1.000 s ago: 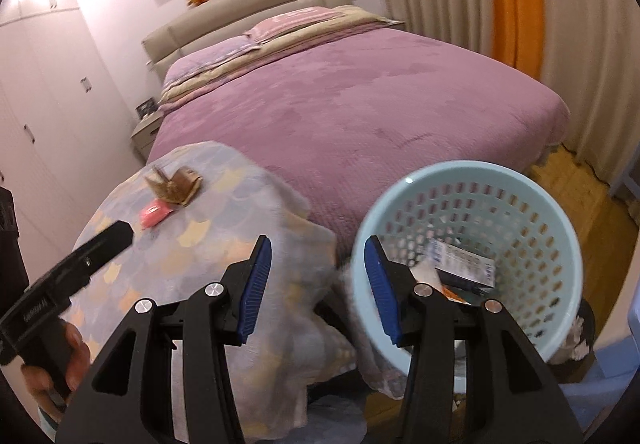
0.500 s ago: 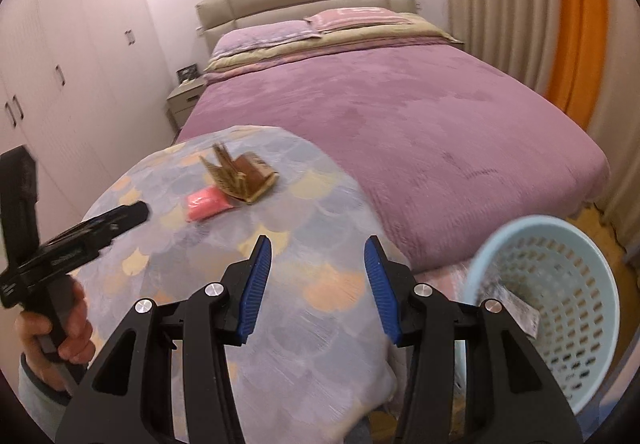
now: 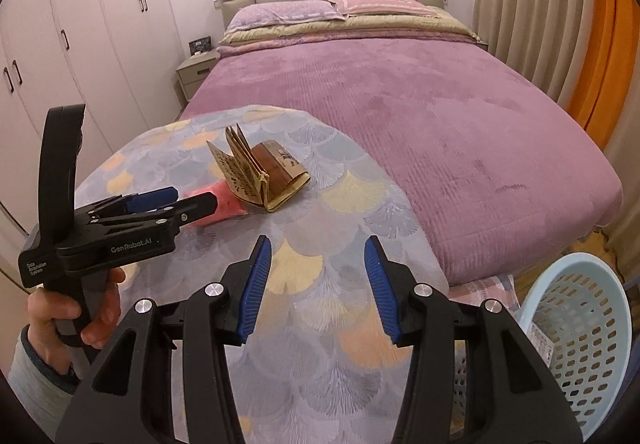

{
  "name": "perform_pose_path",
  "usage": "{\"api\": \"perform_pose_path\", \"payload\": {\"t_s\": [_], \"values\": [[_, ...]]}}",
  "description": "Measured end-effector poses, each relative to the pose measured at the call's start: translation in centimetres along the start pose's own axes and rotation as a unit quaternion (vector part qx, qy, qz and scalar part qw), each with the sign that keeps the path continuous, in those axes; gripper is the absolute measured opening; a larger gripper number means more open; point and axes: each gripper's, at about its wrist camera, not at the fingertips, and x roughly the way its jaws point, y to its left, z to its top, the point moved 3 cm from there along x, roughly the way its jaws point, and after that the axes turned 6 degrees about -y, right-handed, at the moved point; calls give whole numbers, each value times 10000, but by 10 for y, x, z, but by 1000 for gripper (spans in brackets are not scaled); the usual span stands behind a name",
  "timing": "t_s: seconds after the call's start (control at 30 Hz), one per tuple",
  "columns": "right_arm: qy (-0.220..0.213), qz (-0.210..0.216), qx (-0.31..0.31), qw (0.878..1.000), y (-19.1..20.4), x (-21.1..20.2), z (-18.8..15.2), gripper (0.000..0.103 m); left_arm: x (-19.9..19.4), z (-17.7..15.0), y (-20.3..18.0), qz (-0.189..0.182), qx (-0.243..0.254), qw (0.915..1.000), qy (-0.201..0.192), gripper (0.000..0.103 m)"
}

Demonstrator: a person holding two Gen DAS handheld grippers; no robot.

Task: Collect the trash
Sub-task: 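Move both open tools back over the table, then grasp the pink plastic bag with the left tool, then grasp the brown cardboard booklet with the right tool and lift it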

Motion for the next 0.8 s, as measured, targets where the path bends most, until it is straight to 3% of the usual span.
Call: {"api": "perform_pose_path", "payload": {"t_s": [0.2,0.27,0.37,0.57,0.7,0.8], "values": [[44,-4,-39,10000,1,13,5,45,7,-4,-3,96,156,9998,36,68],[37,7,-78,10000,3,18,9,45,8,-5,-4,191,273,9994,38,54],[11,35,-138,9999,7,24,14,45,6,-8,-5,155,313,9994,35,44],[2,109,-374,9992,20,42,23,46,-13,-16,1,322,242,9992,39,40],[-2,179,-508,9985,28,56,23,62,-34,-21,17,505,-22,9985,-206,40],[66,231,-659,9975,37,66,22,64,-42,-22,30,598,-265,9967,-483,40]]}}
